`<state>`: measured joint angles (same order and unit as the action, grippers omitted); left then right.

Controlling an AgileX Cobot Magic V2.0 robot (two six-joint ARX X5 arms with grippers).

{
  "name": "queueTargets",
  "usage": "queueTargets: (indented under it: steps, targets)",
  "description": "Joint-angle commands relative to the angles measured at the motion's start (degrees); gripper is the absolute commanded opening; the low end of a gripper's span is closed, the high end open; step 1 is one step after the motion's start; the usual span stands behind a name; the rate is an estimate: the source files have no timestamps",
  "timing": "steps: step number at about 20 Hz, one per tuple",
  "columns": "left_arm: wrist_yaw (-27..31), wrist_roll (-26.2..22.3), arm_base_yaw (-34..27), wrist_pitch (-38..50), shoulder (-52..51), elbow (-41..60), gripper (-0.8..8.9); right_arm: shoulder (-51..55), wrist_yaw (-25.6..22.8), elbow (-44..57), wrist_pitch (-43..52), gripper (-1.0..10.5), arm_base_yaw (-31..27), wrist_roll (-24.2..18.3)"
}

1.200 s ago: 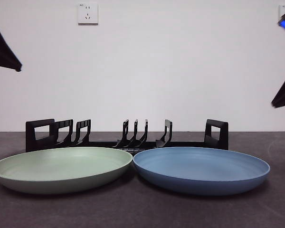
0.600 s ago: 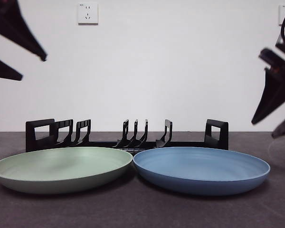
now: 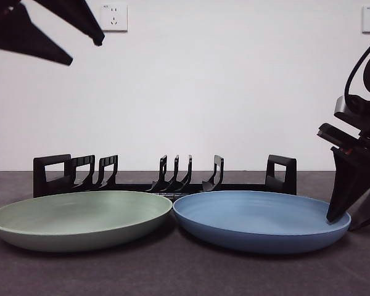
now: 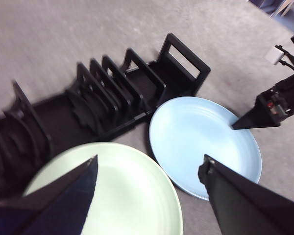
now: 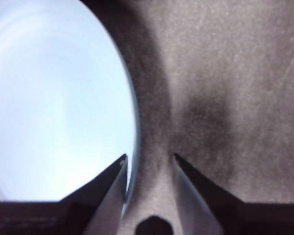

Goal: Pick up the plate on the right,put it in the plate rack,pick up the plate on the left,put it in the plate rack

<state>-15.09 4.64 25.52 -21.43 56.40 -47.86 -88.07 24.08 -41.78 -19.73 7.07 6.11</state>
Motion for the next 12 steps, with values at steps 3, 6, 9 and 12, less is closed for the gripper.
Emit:
queueTargets:
  steps: [3,6,9,12]
  targets:
    - [0.9,-2.8,2.0,-0.3,0.1,-0.6,3.54,-1.6,-0.2,-0.1,0.1,-0.2,0.1,-0.4]
    - [1.5,-4.5,3.5,-1.4,0.1,-0.6,3.54,-1.6,-0.2,-0.1,0.0,-0.1,0.1,1.7]
    - [1.6,-9.0,6.3,-3.3,0.1,-0.6,3.55,0.7,-0.2,-0.5,-0.5,-0.1,0.1,4.0]
    - [1.8,-15.2,11.5,-4.2,0.1,-0.6,3.54,6.3,0.0,-1.2,-0.9,-0.1,0.3,7.2]
